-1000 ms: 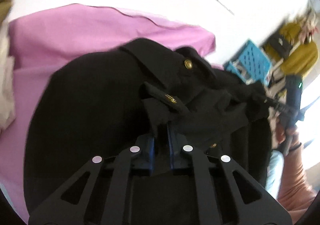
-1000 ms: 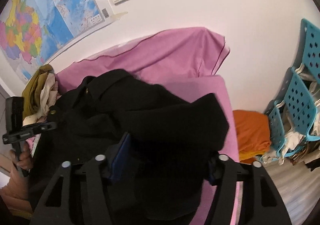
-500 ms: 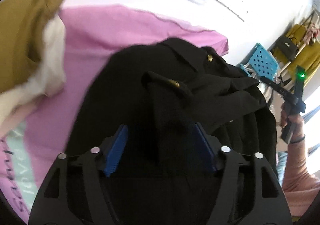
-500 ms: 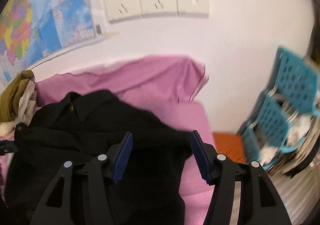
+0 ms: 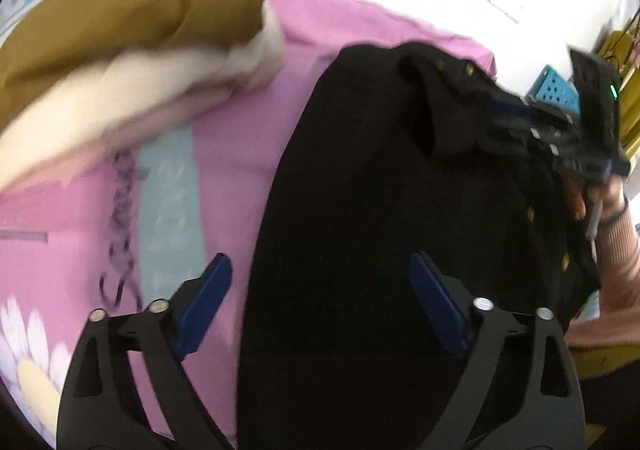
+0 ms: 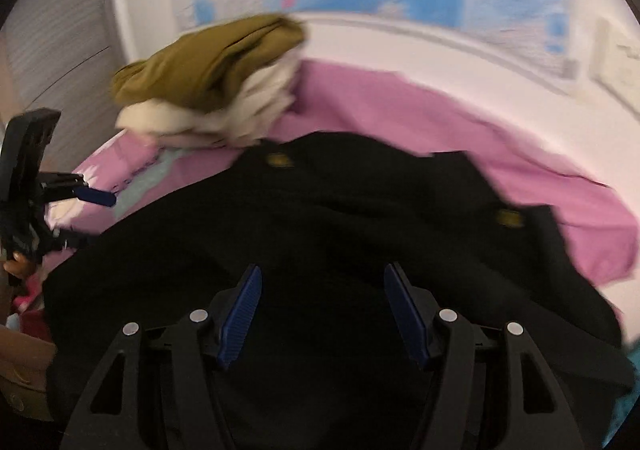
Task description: Fold large clothes
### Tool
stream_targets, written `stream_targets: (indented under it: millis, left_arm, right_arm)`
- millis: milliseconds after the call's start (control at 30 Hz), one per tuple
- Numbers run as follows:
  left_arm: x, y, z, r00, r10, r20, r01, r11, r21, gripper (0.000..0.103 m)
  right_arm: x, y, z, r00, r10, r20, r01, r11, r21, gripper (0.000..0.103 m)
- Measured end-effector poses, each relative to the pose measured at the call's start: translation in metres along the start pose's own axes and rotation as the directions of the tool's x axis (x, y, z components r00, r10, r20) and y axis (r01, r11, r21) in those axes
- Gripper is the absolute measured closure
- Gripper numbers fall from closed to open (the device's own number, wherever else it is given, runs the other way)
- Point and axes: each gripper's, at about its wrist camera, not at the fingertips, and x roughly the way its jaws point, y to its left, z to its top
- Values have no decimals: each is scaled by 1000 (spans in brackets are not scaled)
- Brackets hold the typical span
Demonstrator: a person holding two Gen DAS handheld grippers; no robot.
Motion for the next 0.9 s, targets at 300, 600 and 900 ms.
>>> stream_targets:
  millis: [300,600,900]
  left_arm:
    - [-3,16,-52,997,-55,-62,57,998,39,7]
    - [-10,18,-45,998,-52,-45,52,999,-2,98]
    - [-86,26,19,984,-28,176,29,1000,-4,98]
  right_arm:
    - [31,-25,-15,989,-60,-134,74,992,105,48]
    - [-8,-9,-27,996,-32,-83,44,989,140,45]
    - [-43,46,-5,988,152,35,-154,987,46,42]
